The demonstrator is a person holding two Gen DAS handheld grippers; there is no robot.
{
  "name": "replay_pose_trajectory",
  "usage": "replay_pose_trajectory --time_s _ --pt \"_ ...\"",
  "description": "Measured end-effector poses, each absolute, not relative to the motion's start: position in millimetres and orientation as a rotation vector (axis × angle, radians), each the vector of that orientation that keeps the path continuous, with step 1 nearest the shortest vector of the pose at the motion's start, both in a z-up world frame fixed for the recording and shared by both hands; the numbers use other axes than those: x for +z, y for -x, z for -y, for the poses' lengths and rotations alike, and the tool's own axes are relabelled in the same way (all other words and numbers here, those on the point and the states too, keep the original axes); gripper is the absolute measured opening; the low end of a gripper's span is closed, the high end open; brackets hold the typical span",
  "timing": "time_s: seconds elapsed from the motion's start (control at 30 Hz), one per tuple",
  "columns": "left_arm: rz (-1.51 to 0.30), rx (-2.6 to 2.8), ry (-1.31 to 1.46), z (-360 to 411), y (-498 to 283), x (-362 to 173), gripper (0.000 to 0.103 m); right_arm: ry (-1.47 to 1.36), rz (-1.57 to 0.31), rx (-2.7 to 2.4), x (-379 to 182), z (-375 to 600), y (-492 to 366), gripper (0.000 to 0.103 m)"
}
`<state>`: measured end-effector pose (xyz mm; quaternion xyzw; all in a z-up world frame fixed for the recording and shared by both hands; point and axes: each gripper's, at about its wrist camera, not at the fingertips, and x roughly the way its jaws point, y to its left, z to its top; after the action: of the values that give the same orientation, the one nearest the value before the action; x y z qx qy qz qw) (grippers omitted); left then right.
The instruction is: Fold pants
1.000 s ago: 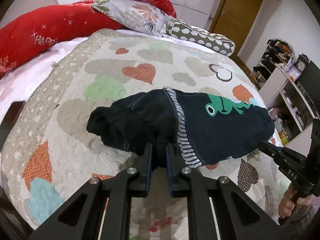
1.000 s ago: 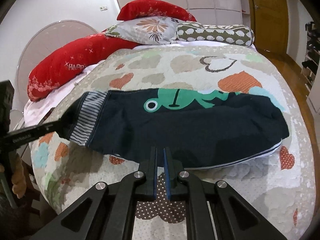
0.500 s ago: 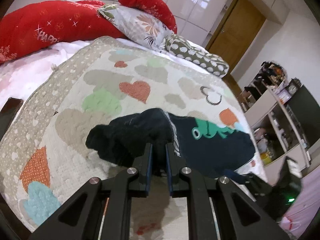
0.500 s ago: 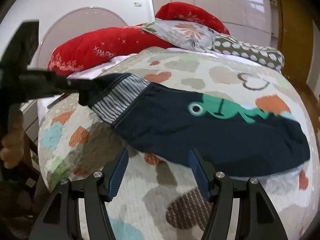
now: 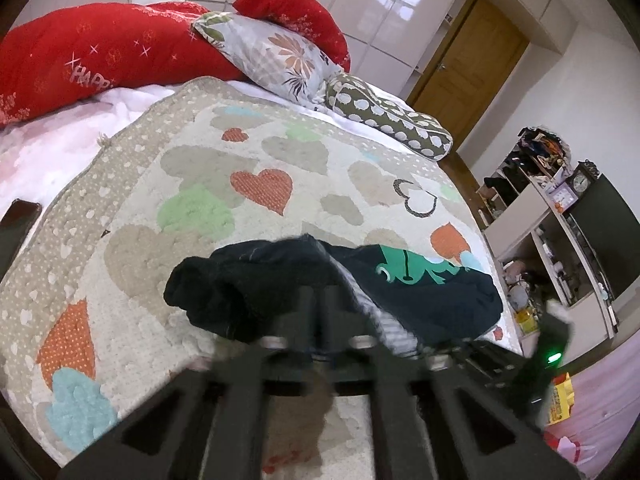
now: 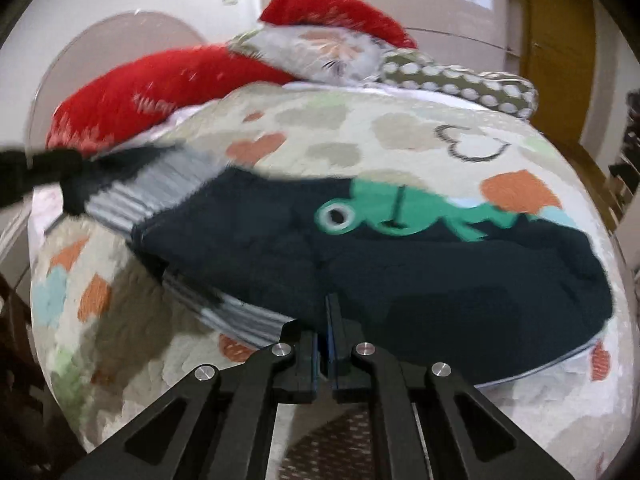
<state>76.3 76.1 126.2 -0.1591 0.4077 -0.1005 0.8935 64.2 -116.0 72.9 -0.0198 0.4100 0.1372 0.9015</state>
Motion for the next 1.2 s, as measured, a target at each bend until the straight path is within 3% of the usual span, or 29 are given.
replay_pose_trajectory --time_s 0.27,0.33,0.37,0.4,0.47,0.5,0.77,0.83,0.87,0.9,1.07,1.1,1.13,1.2 --pt "-0.861 -0.204 0.295 -67.9 -127.1 128.9 0.0 0.03 -0.796 0.273 121.6 128.9 -105.3 0.004" --pt "-0.848 -0.225 0.282 -64.5 -130.0 130.1 0.005 0.038 -0.794 0.272 132.3 122.9 -130.9 0.004" --pt "-0.829 -0.236 0.255 -61.2 -127.7 130.4 0.019 0.038 -0.795 0.274 136.3 120.0 -142.0 0.004" --pt "-0.806 -0.25 0.22 -56.6 -122.5 129.7 0.043 0.038 -0.797 0.277 139.6 116.8 -151.6 0.004" --pt "-0.759 -0.281 0.141 -45.5 -106.3 125.6 0.075 0.036 -0.805 0.287 146.9 108.4 -174.1 0.004" --pt "-0.747 -0.295 0.115 -40.9 -101.2 124.2 0.077 0.035 -0.809 0.291 149.0 106.7 -181.0 0.004" --pt "-0.716 -0.223 -0.233 22.4 -101.8 93.2 0.077 0.031 -0.834 0.354 170.1 95.2 -206.9 0.004" --pt "-0.736 -0.185 -0.275 27.0 -115.6 86.0 0.065 0.033 -0.836 0.364 174.2 93.9 -208.2 0.004" --pt "-0.767 -0.147 -0.292 26.8 -130.0 81.8 0.041 0.036 -0.834 0.369 176.5 92.8 -208.8 0.004" --pt "-0.792 -0.117 -0.298 23.9 -140.4 79.4 0.023 0.041 -0.83 0.37 178.1 91.9 -209.8 0.004" --pt "-0.919 0.151 -0.171 -37.8 -226.2 71.1 0.02 0.096 -0.821 0.341 170.9 79.4 -236.4 0.006" --pt "-0.962 0.157 -0.07 -60.0 -239.0 69.9 0.02 0.132 -0.848 0.313 162.3 75.9 -247.0 0.016" --pt "-0.999 0.122 0.055 -82.3 -244.7 68.8 0.02 0.151 -0.871 0.284 156.7 75.9 -254.2 0.034" --pt "-1.004 0.077 0.262 -121.1 -234.1 73.9 0.022 0.125 -0.912 0.229 146.2 86.3 -262.0 0.04"
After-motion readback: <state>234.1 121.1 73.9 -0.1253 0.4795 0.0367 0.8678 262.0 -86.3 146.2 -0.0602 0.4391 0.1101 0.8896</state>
